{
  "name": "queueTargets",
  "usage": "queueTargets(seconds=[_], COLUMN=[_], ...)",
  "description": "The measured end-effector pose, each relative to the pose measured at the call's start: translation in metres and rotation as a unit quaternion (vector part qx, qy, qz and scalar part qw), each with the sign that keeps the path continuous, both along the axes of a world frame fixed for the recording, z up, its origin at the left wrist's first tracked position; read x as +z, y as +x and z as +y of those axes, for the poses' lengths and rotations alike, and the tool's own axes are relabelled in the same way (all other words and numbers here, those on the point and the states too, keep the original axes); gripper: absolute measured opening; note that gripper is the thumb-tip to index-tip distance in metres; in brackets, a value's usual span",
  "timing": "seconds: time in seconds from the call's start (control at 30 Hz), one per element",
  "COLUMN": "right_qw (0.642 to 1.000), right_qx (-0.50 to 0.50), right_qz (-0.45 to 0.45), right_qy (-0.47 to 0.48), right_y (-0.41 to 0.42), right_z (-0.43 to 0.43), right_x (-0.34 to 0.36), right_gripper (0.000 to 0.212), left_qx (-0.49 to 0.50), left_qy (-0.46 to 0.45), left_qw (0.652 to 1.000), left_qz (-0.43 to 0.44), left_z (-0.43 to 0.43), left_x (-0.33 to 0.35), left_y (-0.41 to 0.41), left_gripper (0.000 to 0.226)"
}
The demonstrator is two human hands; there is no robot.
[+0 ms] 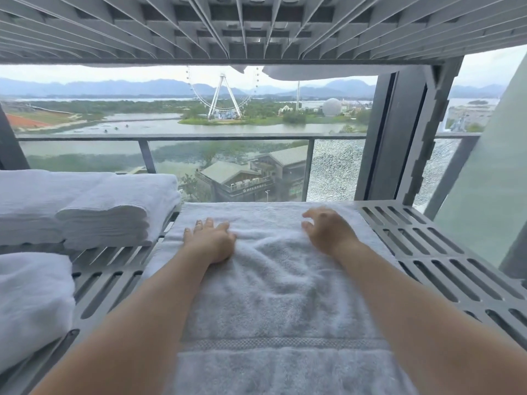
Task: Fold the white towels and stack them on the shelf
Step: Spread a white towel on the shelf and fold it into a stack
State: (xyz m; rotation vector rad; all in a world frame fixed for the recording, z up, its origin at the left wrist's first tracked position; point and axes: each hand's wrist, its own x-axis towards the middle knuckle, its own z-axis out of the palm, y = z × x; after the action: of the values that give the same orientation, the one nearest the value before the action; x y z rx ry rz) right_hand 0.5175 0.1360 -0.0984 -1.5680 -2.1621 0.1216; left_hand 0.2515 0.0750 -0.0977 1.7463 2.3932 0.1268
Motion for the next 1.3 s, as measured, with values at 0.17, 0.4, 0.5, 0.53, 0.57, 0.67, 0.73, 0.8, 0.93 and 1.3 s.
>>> queueTargets(seconds=[0.17, 0.4, 0.5, 0.53, 0.57, 0.67, 0.73, 0.8, 0.93, 1.3], right_qw=[0.989, 0.975, 0.975, 0.976, 0.978, 0.985, 0.987, 0.991, 0.998, 0.991], right_qx=[0.112, 0.066, 0.054, 0.046, 0.034, -0.012, -0.031, -0.043, -0.054, -0.075], right_qz=[-0.053, -0.16, -0.144, -0.135, -0.128, -0.131, -0.147, -0.121, -0.022, -0.04], right_qy=[-0.085, -0.137, -0.163, -0.165, -0.16, -0.115, -0.06, -0.032, -0.029, -0.103], right_y=[-0.033, -0.022, -0.027, -0.029, -0.032, -0.044, -0.051, -0.053, -0.051, -0.05], right_z=[0.0, 0.018, 0.026, 0.029, 0.032, 0.038, 0.044, 0.053, 0.069, 0.09], right_x=[-0.007, -0.011, -0.005, -0.002, 0.002, 0.012, 0.014, 0.013, 0.006, 0.013], right_gripper=[0.058, 0.073, 0.059, 0.055, 0.052, 0.045, 0.035, 0.029, 0.024, 0.051], left_qx=[-0.112, -0.145, -0.127, -0.12, -0.113, -0.101, -0.096, -0.085, -0.068, -0.086], left_qy=[0.069, 0.018, -0.003, -0.007, -0.008, -0.013, -0.028, -0.058, -0.041, 0.2], left_qw=[0.991, 0.989, 0.991, 0.992, 0.993, 0.994, 0.994, 0.994, 0.996, 0.969], left_qz=[-0.03, 0.025, 0.035, 0.039, 0.043, 0.045, 0.045, 0.036, 0.041, 0.113], left_z=[0.016, 0.026, 0.028, 0.028, 0.027, 0.025, 0.025, 0.027, 0.044, 0.094], left_x=[0.003, -0.013, -0.011, -0.011, -0.012, -0.012, -0.008, -0.002, 0.011, 0.016], left_y=[0.034, 0.032, 0.036, 0.037, 0.039, 0.043, 0.044, 0.047, 0.052, 0.036], left_gripper=[0.059, 0.088, 0.097, 0.097, 0.097, 0.097, 0.097, 0.1, 0.099, 0.033])
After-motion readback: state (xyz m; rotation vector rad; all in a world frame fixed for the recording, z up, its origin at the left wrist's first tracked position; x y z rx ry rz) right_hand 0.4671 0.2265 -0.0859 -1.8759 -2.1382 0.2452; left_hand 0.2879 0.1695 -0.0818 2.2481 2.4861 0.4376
